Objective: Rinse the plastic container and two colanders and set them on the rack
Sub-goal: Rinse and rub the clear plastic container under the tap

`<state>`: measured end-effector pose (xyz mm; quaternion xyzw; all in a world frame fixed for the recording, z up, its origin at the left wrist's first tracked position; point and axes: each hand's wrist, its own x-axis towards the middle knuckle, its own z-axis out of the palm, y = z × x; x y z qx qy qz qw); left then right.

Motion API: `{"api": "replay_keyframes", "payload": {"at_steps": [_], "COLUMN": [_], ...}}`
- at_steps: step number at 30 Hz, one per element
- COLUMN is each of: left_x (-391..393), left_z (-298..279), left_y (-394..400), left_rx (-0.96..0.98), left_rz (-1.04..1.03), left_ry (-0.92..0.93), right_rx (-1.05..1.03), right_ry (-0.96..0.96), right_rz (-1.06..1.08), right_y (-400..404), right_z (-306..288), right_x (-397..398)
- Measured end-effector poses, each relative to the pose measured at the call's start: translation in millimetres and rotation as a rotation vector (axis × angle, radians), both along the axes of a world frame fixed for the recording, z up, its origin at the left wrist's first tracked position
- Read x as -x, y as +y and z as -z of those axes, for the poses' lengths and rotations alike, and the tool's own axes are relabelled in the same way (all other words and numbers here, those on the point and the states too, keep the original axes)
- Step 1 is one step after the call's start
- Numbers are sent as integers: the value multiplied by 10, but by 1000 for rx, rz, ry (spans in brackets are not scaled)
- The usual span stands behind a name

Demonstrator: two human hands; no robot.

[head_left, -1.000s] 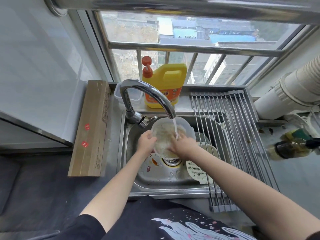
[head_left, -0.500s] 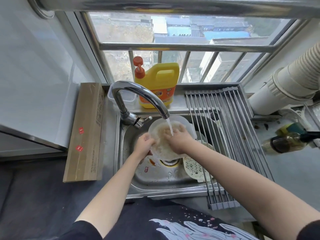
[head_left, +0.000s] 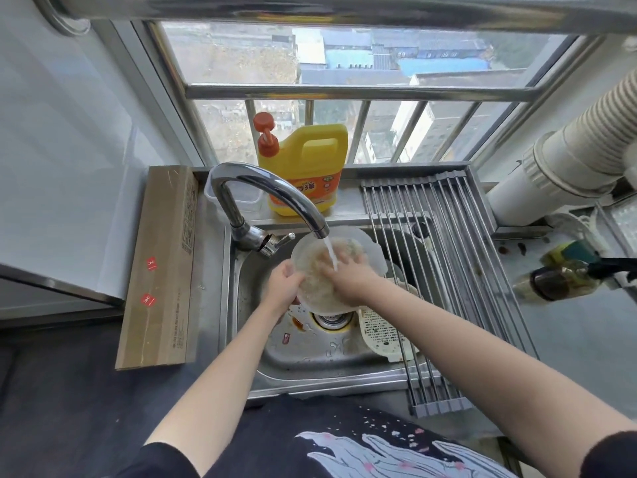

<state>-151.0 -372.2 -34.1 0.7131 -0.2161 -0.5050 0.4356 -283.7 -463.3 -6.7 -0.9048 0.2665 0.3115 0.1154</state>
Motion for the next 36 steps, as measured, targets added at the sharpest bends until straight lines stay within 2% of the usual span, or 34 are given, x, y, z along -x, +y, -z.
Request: {"api": "replay_keyframes", "payload": {"at_steps": [2, 3, 4, 6, 7, 9, 11, 13, 15, 18, 20, 24, 28, 31, 34, 36], "left_x": [-4, -18, -35, -58, -55, -51, -52, -45, -11, 43, 80, 119, 90, 107, 129, 152], "left_z": [15, 18, 26, 46, 52, 57, 43, -28, -113, -187, -228, -263, -235, -213, -241, -266], "left_y": [-26, -36, -39, -42, -47, -51, -51, -41, -25, 19, 14, -18, -20, -14, -34, -42], "left_rx": [0, -9, -17, -33, -33, -24, -7, 6, 21, 49, 65, 74, 91, 105, 148, 164], "left_rz": [19, 39, 54, 74, 79, 79, 72, 58, 40, -27, -64, -69, -86, -79, -99, -121], "left_ry": [-58, -87, -111, -168, -195, -225, -227, -240, -291, -368, -411, -444, -395, -411, -440, -463], "right_rx": [-151, -142, -66, 56, 7, -149, -50, 136, 149, 69, 137, -109, 51, -119, -100, -192], "right_ry": [3, -19, -45, -88, -77, -40, -103, -86, -37, -21, -12, -80, -92, -59, -176, -215], "right_rz": [-79, -109, -119, 6, 24, -115, -187, -43, 28, 1, -31, 52, 100, -4, 138, 137], "right_y": [75, 31, -44, -102, -59, 44, 7, -36, 83, 102, 70, 261, 141, 193, 207, 306], "right_z": [-30, -23, -4, 50, 51, 77, 96, 104, 124, 138, 139, 110, 43, 25, -43, -42], "right_x": [40, 82, 129, 163, 143, 115, 163, 187, 176, 259, 317, 306, 356, 343, 322, 277]}}
